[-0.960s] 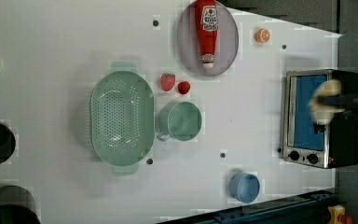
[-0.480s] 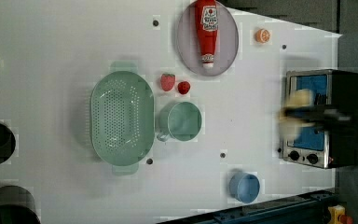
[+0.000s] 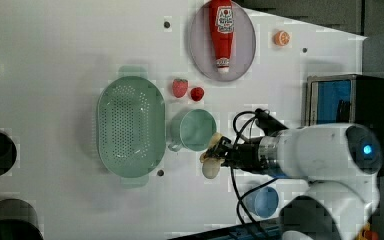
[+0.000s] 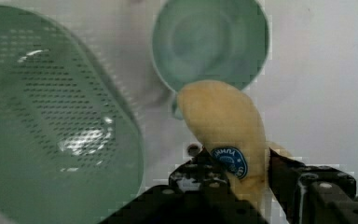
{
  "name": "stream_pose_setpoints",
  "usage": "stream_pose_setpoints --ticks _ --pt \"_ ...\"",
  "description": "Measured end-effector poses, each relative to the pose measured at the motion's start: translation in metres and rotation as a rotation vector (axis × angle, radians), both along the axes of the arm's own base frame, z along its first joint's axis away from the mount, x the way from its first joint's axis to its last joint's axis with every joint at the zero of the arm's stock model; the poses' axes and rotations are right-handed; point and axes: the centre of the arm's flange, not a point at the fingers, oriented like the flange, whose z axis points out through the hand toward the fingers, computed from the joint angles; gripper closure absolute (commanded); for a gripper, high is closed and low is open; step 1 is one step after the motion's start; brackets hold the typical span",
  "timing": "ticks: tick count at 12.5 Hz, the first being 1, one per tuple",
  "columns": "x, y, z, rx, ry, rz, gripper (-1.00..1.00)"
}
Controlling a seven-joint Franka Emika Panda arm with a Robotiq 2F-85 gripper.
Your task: Pick Banana and place it in mug.
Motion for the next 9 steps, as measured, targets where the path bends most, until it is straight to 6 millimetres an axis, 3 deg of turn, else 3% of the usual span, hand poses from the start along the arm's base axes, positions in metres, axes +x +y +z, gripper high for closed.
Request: stream_pose_setpoints --ticks 2,5,6,7,9 --pt "-0.003 -0.011 -0.020 0.006 -0.048 -0.040 0.36" --pt "0.006 -0.027 -0.034 0.008 -0.059 -0.085 -0.32" --pt "0.013 -0.032 -0.036 0.024 -0.083 -0.107 -0.74" --pt "0.022 -0.035 -0.040 0.042 -0.094 -0.125 -0.93" --pt "0.033 -0.045 -0.053 0.066 -0.138 -0.152 -1.00"
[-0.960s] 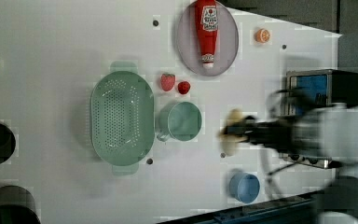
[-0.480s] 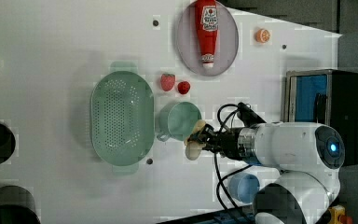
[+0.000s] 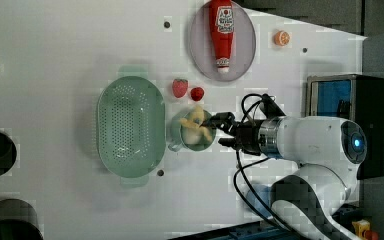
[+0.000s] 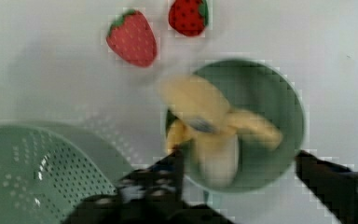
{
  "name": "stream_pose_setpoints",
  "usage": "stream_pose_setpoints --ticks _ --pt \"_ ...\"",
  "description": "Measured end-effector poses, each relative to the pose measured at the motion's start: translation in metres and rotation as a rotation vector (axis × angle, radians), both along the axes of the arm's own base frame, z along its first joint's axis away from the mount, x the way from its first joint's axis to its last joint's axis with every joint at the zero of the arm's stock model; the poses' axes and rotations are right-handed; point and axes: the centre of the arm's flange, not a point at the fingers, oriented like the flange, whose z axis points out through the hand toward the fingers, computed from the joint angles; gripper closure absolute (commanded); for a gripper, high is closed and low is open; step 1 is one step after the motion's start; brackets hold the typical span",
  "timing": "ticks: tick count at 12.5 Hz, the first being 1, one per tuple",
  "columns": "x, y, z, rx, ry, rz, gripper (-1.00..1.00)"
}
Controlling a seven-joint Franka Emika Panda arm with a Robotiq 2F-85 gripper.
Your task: Pick Banana and place it in mug.
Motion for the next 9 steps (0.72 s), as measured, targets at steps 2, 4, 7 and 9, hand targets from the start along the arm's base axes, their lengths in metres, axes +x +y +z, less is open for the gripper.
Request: stream_pose_setpoints --ticks 2,4,7,9 --pt "-0.002 0.002 0.002 -0.003 0.026 -0.002 -1.00" --pt "-0.003 0.004 0.017 -0.041 0.068 0.025 -1.00" --pt "0.001 -0.017 0.101 -0.091 0.105 -0.012 -1.00" --pt "0.015 -0.054 0.195 -0.057 -0.008 -0.099 -1.00"
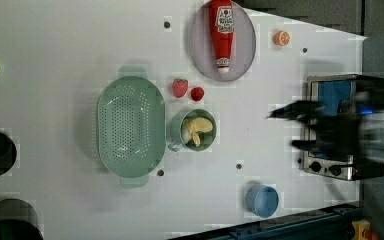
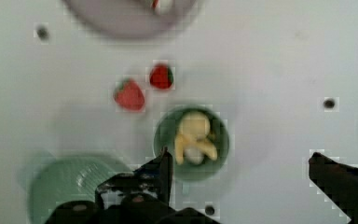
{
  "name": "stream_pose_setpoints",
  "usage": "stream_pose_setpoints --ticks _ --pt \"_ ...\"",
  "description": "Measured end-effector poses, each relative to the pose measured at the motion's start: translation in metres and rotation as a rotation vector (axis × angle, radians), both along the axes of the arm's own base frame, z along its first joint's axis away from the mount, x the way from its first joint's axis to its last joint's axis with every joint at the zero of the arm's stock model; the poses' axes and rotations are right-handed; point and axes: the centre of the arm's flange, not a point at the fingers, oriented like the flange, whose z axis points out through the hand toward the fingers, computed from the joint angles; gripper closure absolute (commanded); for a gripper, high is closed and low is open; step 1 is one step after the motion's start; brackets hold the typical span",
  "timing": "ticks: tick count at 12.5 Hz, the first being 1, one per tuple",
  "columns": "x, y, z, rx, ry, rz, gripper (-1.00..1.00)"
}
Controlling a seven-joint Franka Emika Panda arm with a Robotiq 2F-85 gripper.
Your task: Pick Banana and place it in mug.
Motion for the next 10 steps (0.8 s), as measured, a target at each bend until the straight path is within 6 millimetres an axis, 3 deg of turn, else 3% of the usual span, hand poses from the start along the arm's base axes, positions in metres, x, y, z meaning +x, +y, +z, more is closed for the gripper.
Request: stream_pose_setpoints --ticks 1,3,7,10 --pt "0.008 -0.031 0.041 0.007 -0.049 -0.056 -1.00" --pt "0.007 -0.085 0.088 0.020 -0.062 -0.133 -1.00" --pt "0.002 -0.145 0.117 -0.061 -0.006 -0.157 -1.00" --pt "-0.003 -0.198 0.121 -0.065 0.043 -0.227 -1.00"
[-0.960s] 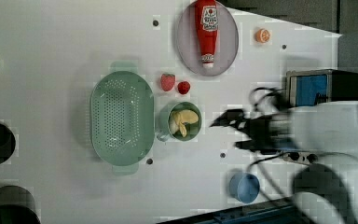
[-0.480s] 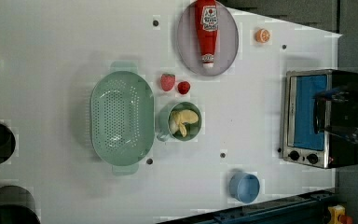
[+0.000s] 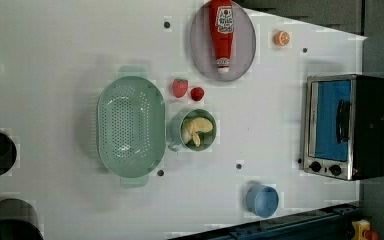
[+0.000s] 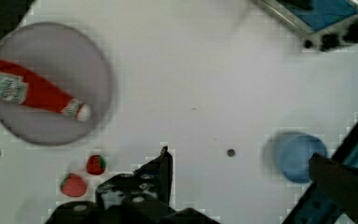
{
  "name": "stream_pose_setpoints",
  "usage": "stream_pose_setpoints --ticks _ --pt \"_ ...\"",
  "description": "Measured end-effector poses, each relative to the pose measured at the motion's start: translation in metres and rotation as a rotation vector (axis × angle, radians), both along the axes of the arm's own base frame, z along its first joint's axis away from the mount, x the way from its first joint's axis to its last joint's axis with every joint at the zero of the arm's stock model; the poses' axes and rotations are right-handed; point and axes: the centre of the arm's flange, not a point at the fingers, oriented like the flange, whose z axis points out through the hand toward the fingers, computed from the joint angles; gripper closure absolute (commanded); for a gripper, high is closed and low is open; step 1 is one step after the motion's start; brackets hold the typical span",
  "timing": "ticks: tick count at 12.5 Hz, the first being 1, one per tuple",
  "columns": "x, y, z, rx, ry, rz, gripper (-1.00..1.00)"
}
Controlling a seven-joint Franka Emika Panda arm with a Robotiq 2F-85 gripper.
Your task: Pick Banana and place it in mug.
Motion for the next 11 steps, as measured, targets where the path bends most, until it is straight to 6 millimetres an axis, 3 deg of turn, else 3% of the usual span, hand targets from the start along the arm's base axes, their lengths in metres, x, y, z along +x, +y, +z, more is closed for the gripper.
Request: stream_pose_setpoints --ticks 2,11 --pt "-0.002 -0.017 -0.003 -0.002 0.015 -0.031 -1.00" --pt "0.007 0.016 -0.033 0.001 0.080 0.038 -1.00"
